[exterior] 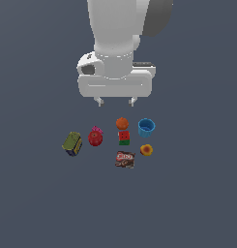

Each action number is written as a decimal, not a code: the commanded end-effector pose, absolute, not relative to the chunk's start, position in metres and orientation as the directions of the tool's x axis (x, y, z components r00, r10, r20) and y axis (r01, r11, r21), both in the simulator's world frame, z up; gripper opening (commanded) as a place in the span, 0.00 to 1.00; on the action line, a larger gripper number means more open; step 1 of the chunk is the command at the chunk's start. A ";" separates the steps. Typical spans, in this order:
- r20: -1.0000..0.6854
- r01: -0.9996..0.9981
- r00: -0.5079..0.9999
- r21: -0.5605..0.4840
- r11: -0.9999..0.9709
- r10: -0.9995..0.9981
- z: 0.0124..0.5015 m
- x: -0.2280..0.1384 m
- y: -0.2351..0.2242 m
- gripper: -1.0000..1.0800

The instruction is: Pick up a designated object from a clutter of objects.

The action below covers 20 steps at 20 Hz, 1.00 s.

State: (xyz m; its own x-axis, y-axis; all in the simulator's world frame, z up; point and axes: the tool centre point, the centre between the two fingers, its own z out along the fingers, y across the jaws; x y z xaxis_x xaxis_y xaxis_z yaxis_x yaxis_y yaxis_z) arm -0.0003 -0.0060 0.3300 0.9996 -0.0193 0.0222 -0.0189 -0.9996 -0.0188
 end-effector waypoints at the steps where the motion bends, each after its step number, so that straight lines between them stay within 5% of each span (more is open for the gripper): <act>1: 0.022 -0.019 1.000 -0.019 -1.000 -0.019 0.330 0.000 -0.006 0.96; 20: 0.032 0.054 0.998 0.005 -0.999 0.054 0.310 0.007 0.012 0.96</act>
State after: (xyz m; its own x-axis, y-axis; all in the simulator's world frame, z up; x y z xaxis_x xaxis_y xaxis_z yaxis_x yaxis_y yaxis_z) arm 0.0071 0.0110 0.3171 0.9980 0.0541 0.0334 0.0539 -0.9985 0.0050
